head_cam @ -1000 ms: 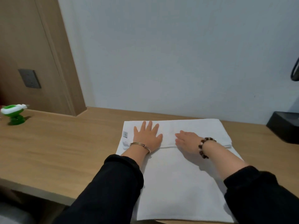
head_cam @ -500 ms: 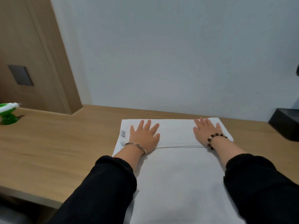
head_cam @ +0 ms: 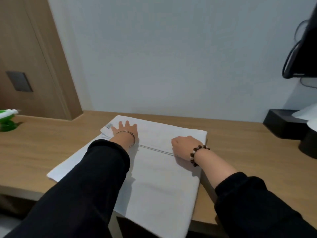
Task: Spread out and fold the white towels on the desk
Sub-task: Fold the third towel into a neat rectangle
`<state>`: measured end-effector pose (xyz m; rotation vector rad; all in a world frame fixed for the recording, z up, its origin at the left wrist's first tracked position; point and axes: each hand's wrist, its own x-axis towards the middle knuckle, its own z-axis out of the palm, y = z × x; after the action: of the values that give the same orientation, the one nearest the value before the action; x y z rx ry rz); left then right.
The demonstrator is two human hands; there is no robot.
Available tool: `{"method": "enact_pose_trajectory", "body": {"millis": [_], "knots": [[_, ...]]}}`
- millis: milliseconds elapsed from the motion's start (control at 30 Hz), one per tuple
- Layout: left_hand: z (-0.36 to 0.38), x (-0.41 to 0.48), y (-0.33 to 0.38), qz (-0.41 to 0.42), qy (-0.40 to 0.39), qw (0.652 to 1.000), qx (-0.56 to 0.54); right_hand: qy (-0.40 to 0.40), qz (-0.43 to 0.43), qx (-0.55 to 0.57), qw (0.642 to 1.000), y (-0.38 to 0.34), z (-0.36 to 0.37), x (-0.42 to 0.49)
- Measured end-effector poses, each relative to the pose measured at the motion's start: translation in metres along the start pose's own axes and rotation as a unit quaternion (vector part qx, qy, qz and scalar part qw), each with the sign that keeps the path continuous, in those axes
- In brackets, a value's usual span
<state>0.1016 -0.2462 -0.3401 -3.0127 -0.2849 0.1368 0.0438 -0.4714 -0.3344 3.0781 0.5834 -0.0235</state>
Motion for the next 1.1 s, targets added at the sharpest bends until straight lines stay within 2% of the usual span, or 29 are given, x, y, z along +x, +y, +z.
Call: {"method": "enact_pose_trajectory", "body": {"millis": [67, 100, 133, 167, 200, 233, 267, 300, 333, 367, 433, 500, 700, 967, 1100], "knots": [[0.000, -0.012, 0.023, 0.043, -0.030, 0.998, -0.038, -0.015, -0.028, 0.030, 0.999, -0.005, -0.008, -0.009], [0.002, -0.019, 0.034, 0.058, -0.027, 0.996, -0.055, -0.028, -0.030, 0.078, 0.996, -0.004, -0.011, -0.012], [0.004, -0.026, 0.043, 0.066, -0.017, 0.994, -0.080, -0.040, -0.008, 0.185, 0.982, 0.001, -0.013, -0.014], [0.008, -0.032, 0.050, 0.075, -0.008, 0.992, -0.105, -0.052, 0.024, 0.342, 0.938, 0.007, -0.017, -0.018], [0.013, -0.037, 0.055, 0.090, -0.001, 0.989, -0.120, -0.036, 0.038, 0.493, 0.868, 0.015, -0.020, -0.023], [0.018, -0.042, 0.059, 0.105, 0.006, 0.987, -0.118, 0.019, 0.051, 0.588, 0.807, 0.026, -0.022, -0.027], [0.023, -0.045, 0.062, 0.118, 0.017, 0.987, -0.104, 0.090, 0.070, 0.622, 0.774, 0.042, -0.022, -0.030], [0.027, -0.047, 0.063, 0.126, 0.030, 0.987, -0.090, 0.146, 0.090, 0.619, 0.766, 0.059, -0.018, -0.032], [0.029, -0.048, 0.062, 0.129, 0.040, 0.987, -0.085, 0.180, 0.107, 0.590, 0.780, 0.075, -0.013, -0.035], [0.029, -0.048, 0.062, 0.130, 0.045, 0.987, -0.081, 0.176, 0.114, 0.562, 0.800, 0.087, -0.007, -0.038], [0.029, -0.051, 0.061, 0.139, 0.052, 0.986, -0.078, 0.103, 0.099, 0.490, 0.860, 0.102, 0.006, -0.040], [0.029, -0.055, 0.060, 0.172, 0.067, 0.979, -0.085, 0.055, 0.082, 0.437, 0.894, 0.103, 0.016, -0.039], [0.026, -0.078, 0.068, 0.382, 0.079, 0.919, -0.057, 0.119, 0.104, 0.393, 0.906, 0.094, 0.027, -0.025], [0.018, -0.086, 0.067, 0.386, 0.038, 0.922, -0.019, 0.139, 0.064, 0.291, 0.944, 0.103, 0.029, -0.020], [0.015, -0.095, 0.074, 0.366, 0.007, 0.929, -0.046, 0.075, 0.078, 0.317, 0.942, 0.112, 0.026, -0.023]]}}
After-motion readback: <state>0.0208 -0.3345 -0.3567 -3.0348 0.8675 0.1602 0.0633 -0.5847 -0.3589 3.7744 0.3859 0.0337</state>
